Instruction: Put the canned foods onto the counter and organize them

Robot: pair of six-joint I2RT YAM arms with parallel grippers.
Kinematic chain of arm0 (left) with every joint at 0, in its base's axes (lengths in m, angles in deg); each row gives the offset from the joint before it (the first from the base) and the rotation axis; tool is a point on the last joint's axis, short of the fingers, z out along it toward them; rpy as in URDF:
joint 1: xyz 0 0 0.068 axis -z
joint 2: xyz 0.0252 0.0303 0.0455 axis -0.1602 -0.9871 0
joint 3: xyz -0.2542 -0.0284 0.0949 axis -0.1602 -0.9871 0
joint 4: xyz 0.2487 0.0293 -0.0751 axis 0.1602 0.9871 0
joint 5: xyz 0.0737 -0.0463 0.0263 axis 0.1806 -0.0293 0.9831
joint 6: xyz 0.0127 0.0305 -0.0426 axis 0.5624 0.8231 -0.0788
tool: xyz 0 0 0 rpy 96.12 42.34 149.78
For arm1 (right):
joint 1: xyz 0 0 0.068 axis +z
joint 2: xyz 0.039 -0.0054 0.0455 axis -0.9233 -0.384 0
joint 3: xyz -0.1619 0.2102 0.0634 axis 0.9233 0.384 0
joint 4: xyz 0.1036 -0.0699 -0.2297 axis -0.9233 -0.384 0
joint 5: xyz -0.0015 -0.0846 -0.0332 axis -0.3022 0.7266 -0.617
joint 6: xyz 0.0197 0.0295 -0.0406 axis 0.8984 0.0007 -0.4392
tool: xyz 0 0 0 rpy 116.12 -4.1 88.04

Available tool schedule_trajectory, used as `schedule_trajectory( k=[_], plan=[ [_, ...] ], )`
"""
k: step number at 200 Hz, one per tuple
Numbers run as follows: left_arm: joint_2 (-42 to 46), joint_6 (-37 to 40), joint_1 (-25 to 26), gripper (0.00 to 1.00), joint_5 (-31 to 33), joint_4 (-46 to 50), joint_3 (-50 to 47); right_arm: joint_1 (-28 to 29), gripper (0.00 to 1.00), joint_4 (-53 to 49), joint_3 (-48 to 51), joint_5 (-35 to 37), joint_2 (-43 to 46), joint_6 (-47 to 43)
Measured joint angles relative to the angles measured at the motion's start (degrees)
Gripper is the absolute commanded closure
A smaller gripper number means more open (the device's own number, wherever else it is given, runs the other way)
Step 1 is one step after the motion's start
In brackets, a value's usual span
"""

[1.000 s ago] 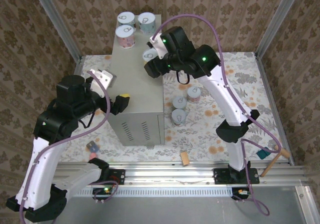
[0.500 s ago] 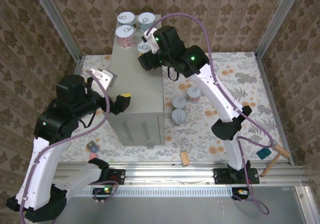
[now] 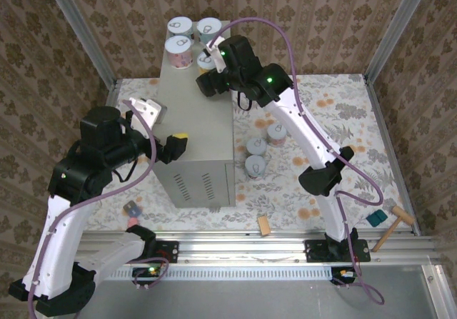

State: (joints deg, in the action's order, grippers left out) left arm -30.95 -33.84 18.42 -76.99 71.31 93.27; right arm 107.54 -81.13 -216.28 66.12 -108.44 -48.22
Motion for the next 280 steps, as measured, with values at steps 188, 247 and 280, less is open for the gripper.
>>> schedule_trajectory(
  k=[188,247,280],
  plan=[
    [-1.29,-0.72,0.0,0.0,-2.58,-1.11,0.0,-0.68,0.23,16.24,21.49,0.07,9.35,1.97],
    [-1.27,-0.74,0.0,0.0,-2.56,-1.09,0.0,-3.28,0.23,17.35,17.2,0.0,5.53,1.53],
    [-1.27,-0.74,0.0,0.0,-2.56,-1.09,0.0,-3.37,0.23,17.31,14.05,-0.15,3.08,1.42]
  ],
)
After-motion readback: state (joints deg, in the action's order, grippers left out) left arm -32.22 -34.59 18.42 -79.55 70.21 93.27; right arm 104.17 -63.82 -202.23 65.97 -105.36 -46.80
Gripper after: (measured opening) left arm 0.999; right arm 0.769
